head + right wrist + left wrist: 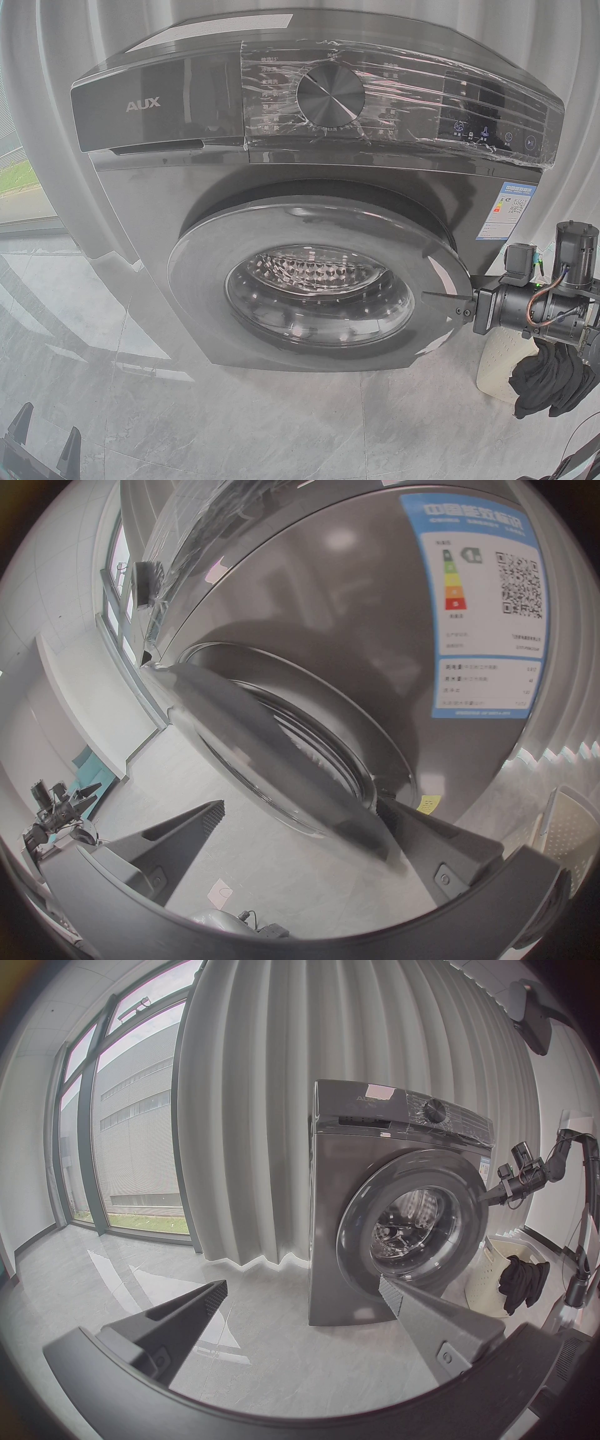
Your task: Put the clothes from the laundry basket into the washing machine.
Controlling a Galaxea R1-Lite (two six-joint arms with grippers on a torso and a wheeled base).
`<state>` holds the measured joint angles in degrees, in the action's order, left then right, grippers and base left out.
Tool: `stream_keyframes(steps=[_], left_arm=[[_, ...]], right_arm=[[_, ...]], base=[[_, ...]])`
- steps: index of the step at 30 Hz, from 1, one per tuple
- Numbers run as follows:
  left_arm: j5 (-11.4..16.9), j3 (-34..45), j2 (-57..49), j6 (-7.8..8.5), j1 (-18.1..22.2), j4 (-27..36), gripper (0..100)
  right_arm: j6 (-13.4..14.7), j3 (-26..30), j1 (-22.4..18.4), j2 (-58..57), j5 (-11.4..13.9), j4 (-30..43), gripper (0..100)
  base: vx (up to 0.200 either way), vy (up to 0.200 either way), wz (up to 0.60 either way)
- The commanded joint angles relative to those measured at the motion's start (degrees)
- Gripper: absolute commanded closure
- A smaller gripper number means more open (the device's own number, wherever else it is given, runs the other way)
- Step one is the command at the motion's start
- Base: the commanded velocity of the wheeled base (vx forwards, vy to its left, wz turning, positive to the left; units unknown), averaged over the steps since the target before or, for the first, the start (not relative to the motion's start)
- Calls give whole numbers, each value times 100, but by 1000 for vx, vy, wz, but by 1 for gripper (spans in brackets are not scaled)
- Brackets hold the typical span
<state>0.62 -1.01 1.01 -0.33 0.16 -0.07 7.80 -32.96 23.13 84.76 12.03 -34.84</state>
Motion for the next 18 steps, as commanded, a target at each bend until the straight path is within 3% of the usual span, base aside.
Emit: stream_keyframes(steps=[1,15,18], left_arm=[[-1,101,-84,-2,2,-1,0],[-1,101,-84,-2,2,-1,0],[-1,101,-84,-2,2,-1,0]], right_arm=[[-7,44,34,-12,1,-14,0],[-42,695,192,-777,133,4,0],[-42,835,192,-926,309,12,0]], base=[[0,0,0],[0,0,0],[0,0,0]])
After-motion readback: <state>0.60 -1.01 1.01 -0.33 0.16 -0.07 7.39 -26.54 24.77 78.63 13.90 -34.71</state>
